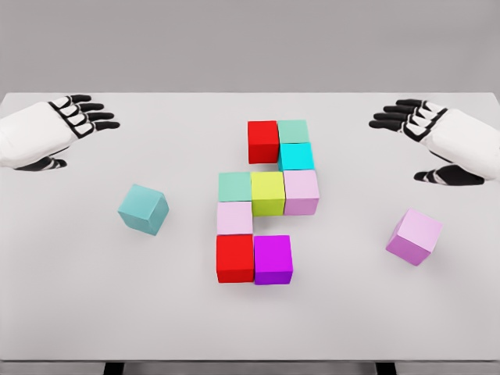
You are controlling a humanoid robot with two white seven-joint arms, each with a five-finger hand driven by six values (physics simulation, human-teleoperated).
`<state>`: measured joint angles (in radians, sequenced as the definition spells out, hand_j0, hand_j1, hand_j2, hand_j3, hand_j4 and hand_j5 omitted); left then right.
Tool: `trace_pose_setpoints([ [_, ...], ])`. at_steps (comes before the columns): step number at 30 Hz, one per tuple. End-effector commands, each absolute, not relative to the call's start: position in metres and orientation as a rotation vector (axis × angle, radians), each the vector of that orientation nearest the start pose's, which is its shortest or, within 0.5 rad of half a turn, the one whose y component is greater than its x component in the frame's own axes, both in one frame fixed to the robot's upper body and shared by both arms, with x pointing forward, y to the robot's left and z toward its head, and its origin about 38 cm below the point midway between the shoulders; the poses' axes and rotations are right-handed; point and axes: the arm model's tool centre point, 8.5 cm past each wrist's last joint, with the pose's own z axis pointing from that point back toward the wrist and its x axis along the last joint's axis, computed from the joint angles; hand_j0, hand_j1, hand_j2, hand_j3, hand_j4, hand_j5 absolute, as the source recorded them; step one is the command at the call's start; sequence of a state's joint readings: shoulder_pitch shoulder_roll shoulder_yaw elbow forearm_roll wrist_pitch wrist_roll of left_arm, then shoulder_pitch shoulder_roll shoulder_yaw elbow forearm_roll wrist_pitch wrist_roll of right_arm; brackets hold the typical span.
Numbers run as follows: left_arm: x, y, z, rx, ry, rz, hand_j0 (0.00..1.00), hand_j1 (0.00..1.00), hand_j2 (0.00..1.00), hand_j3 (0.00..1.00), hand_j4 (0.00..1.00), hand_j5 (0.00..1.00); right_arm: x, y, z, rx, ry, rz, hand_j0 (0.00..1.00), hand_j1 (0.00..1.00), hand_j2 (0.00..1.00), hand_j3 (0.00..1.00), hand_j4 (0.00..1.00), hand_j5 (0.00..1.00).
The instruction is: Assemble the squares on the desktop into the number 2
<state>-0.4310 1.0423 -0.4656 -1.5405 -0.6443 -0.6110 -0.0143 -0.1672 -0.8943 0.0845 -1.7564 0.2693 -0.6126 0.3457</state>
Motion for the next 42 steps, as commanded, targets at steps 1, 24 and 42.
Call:
trace_pose_setpoints([
  [1, 0.396, 0.375, 0.245, -1.112, 2.089, 2.683, 1.0, 1.0, 1.0, 1.0, 1.0, 1.0, 0.355, -0.347, 0.264, -0.524, -1.787, 1.77, 1.0, 1.0, 1.0, 1.0, 1.0, 1.0],
  [24, 0.39, 0.364, 0.228, -0.974, 1.904, 2.852, 1.0, 1.0, 1.0, 1.0, 1.0, 1.0, 0.365, -0.387, 0.243, -0.456, -1.31, 2.132, 1.0, 1.0, 1.0, 1.0, 1.0, 1.0],
  [42, 0.388, 0.331, 0.218, -0.807, 1.772, 2.907, 1.0, 1.0, 1.0, 1.0, 1.0, 1.0, 0.354, -0.377, 0.204, -0.379, -1.221, 2.222, 1.0, 1.0, 1.0, 1.0, 1.0, 1.0],
])
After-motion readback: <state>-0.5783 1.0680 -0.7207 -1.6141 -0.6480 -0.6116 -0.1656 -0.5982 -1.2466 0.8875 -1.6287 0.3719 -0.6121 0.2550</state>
